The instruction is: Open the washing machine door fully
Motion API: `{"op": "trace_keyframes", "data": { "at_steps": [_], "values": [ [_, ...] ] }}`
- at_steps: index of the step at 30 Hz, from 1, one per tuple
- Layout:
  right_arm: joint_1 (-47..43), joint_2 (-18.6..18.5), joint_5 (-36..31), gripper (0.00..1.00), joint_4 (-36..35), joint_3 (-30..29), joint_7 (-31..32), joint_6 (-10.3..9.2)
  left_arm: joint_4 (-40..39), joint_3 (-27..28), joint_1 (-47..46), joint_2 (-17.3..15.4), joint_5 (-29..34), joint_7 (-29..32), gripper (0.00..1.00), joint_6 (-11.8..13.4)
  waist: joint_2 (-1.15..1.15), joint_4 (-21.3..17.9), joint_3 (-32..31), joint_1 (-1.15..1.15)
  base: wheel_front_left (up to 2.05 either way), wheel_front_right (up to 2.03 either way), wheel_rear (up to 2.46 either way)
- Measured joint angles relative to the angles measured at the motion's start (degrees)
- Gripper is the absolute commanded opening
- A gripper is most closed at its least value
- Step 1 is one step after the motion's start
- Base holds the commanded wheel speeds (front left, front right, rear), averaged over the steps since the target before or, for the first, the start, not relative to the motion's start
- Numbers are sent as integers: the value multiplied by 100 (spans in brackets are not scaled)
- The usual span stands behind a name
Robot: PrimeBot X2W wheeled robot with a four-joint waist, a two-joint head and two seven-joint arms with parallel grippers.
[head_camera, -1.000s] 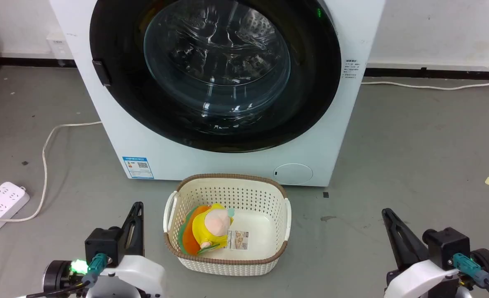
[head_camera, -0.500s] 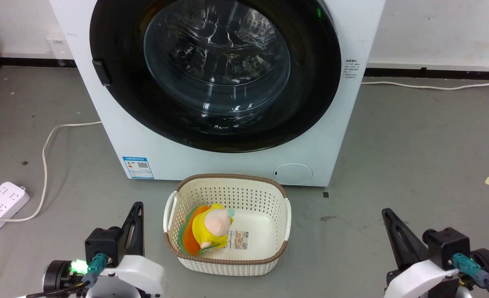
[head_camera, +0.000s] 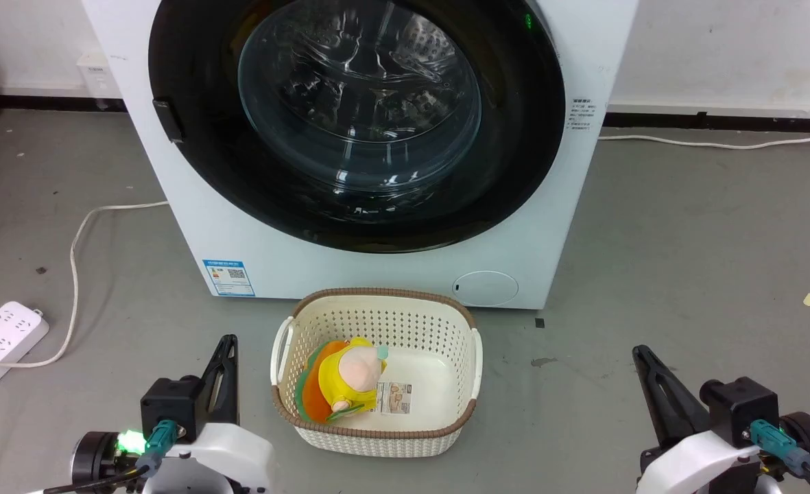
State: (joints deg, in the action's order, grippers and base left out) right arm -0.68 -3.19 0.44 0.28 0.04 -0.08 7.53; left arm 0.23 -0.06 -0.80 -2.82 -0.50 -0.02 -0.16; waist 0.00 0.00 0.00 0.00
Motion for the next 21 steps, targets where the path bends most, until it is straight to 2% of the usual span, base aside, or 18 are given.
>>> {"op": "trace_keyframes", "data": {
  "at_steps": [12, 13, 21],
  "values": [
    [0, 0, 0, 0, 0, 0, 0, 0, 0, 0, 0, 0, 0, 0, 0, 0, 0, 0, 0, 0, 0, 0, 0],
    [0, 0, 0, 100, 0, -1, 0, 0, 0, 0, 0, 0, 0, 0, 100, 0, 0, 0, 0, 0, 0, 0, 0],
    [-2, -1, 48, 100, 2, 9, -29, 1, 10, -34, -2, 0, -18, -26, 100, 0, 0, -6, 6, 0, 0, 0, 0]
  ]
}}
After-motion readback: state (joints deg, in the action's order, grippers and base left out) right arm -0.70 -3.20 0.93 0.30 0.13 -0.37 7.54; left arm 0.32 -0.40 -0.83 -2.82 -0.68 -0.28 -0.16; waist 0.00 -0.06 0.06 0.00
